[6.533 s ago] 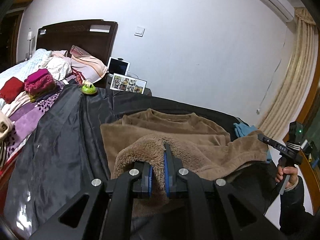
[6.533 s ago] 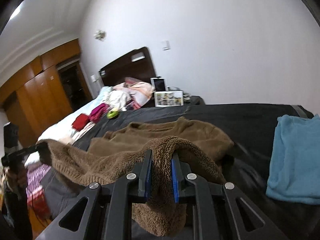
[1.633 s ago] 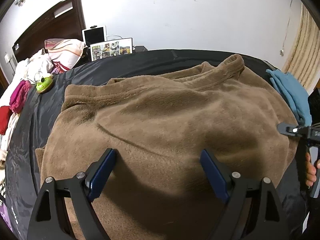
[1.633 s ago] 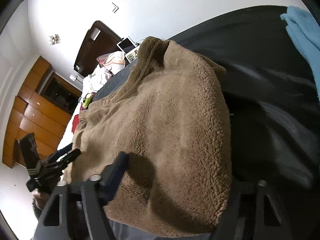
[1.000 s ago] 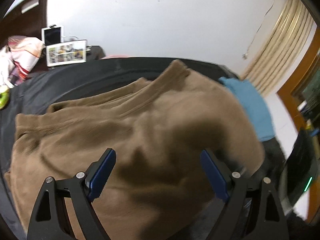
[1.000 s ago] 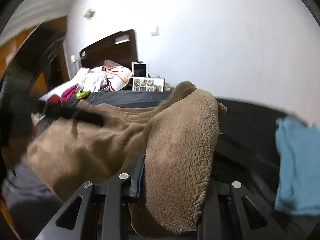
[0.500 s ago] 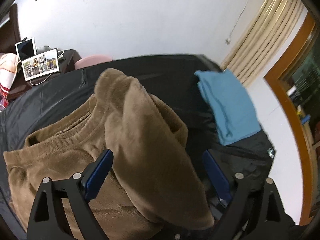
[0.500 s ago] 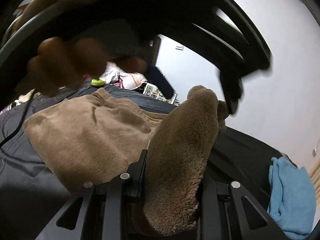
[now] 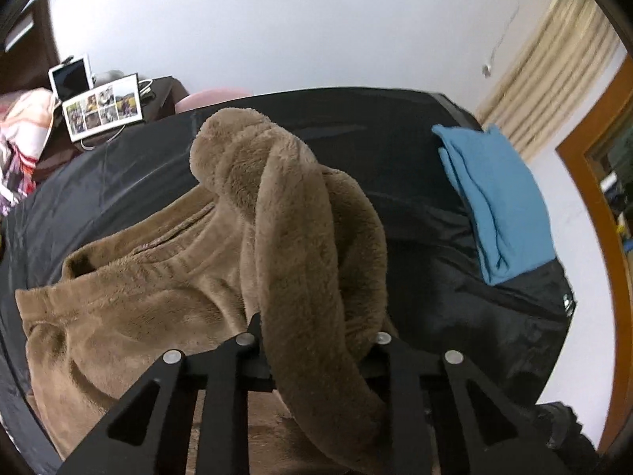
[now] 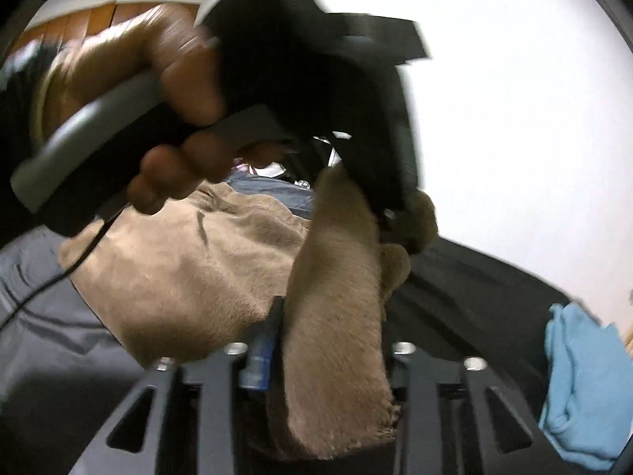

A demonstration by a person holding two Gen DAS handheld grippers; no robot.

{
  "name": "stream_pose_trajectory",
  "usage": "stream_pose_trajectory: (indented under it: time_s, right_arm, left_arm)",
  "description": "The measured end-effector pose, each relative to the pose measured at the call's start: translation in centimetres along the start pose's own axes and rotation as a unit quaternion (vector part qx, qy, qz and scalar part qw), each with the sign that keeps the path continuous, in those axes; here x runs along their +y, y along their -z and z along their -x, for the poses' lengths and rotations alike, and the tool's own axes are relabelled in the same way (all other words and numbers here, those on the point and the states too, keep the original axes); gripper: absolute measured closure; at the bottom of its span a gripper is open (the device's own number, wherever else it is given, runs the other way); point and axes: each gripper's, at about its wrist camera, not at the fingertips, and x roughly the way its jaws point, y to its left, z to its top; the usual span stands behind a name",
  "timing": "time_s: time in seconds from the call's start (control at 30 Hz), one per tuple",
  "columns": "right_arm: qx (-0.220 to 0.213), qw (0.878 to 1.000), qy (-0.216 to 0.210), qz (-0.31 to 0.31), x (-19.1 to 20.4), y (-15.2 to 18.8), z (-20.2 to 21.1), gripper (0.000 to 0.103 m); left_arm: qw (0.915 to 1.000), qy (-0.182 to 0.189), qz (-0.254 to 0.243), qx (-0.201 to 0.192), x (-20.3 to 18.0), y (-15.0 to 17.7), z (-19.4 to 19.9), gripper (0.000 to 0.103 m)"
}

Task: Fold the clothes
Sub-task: 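Lift the folded edge with both grippers and fold it over again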

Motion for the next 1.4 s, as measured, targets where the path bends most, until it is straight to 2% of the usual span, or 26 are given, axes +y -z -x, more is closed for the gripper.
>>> stream_pose_trajectory:
  time_s: [0.07,0.37,0.47,0.5,0.53,0.57,0.63,0.77,0.93,1.07,1.23,1.4]
  right_arm:
    - [0.007,1.0,-0.003,-0.018,-0.4,0.3,0.1,0.036]
    - [0.038,0.994,-0.016,-0.098,-2.1,1.4,0.5,0.036]
    - [0.034,0.995,-0.011,-0.096,-1.7,0.6,0.2,0.036]
    - [0.031,0.995,-0.01,-0.094,-1.5,0.3,0.0,0.041]
    - [0.029,0.995,-0.008,-0.093,-1.3,0.0,-0.1,0.05]
    - [0.027,0.995,-0.006,-0.091,-1.1,-0.3,-0.2,0.068]
    - [0.013,0.996,-0.005,-0.085,-0.3,-1.3,0.1,0.073]
    - [-0.022,0.998,-0.007,-0.052,2.5,-3.6,1.3,0.076]
    - [-0.051,0.998,-0.028,-0.014,7.6,-7.0,1.1,0.076]
    - [-0.062,0.996,-0.055,0.024,12.3,-8.3,0.8,0.076]
    - [-0.041,0.992,-0.092,0.08,19.9,-8.4,-2.7,0.076]
    - [0.021,0.987,-0.107,0.121,24.9,-6.3,-8.0,0.076]
  left_arm:
    - [0.9999,0.01,0.011,-0.007,0.9,0.1,0.6,0.079]
    - [0.9968,0.051,0.052,-0.035,4.5,1.2,2.4,0.079]
    - [0.9953,0.061,0.06,-0.046,5.6,1.7,3.4,0.079]
    - [0.9945,0.064,0.064,-0.052,6.2,1.9,3.9,0.079]
    - [0.9937,0.066,0.069,-0.059,6.8,2.2,4.5,0.079]
    - [0.9927,0.069,0.073,-0.065,7.4,2.4,5.1,0.08]
    - [0.9907,0.075,0.082,-0.079,8.6,2.8,6.3,0.08]
    - [0.9857,0.086,0.101,-0.105,11.1,3.7,8.6,0.08]
    - [0.9801,0.075,0.114,-0.145,15.1,5.8,12.8,0.08]
    - [0.9748,0.07,0.122,-0.173,18.9,8.0,15.8,0.08]
    - [0.9729,0.064,0.105,-0.196,24.1,11.5,17.2,0.08]
    - [0.9756,0.052,0.132,-0.167,29.5,15.0,13.7,0.08]
